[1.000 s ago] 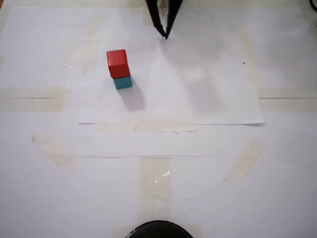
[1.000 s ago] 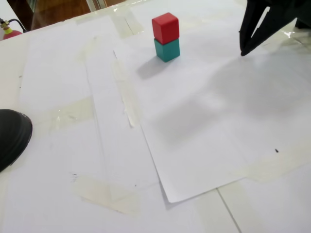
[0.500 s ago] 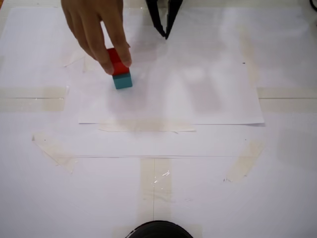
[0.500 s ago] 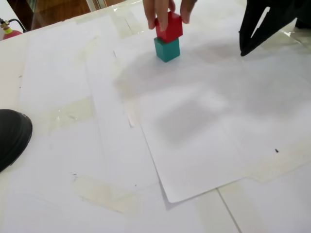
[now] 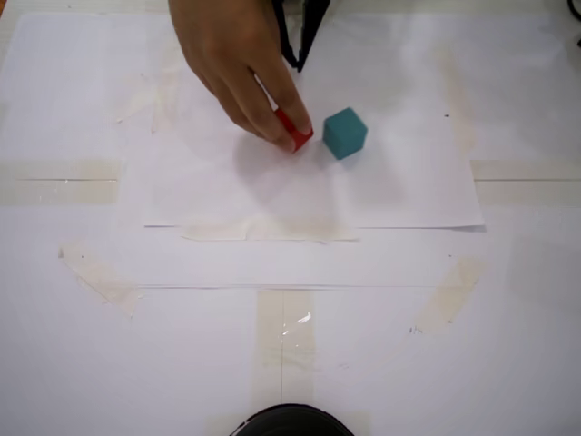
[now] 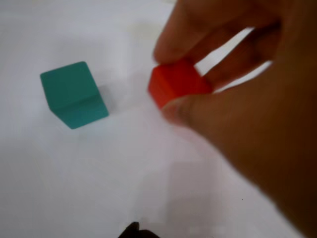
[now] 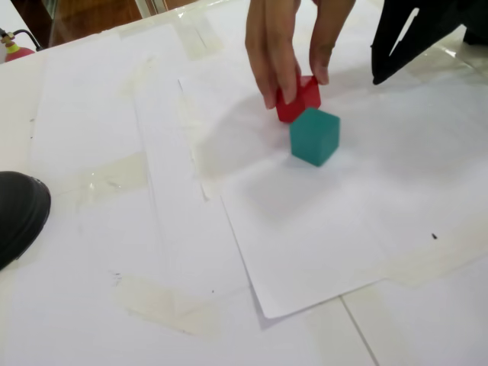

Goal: Put the red cube on the top of the blue cube.

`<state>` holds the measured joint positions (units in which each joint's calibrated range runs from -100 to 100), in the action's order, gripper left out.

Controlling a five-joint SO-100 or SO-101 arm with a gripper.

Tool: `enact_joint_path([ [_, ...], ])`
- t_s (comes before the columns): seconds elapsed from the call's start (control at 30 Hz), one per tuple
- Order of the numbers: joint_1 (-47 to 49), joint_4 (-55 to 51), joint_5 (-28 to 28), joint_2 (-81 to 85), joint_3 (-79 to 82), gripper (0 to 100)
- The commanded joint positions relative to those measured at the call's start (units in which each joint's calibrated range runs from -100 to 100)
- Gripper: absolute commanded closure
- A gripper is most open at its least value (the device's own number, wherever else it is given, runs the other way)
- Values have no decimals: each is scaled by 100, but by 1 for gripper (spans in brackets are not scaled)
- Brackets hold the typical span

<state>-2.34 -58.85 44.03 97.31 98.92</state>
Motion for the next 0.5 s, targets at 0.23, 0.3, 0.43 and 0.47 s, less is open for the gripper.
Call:
enact_joint_path([
  [0.23,-23,157,-15,11,90,100],
  [0.3,-23,157,-10,11,90,100],
  [0.43,-23,157,-10,11,90,100],
  [0.47,-23,157,-5,11,90,100],
])
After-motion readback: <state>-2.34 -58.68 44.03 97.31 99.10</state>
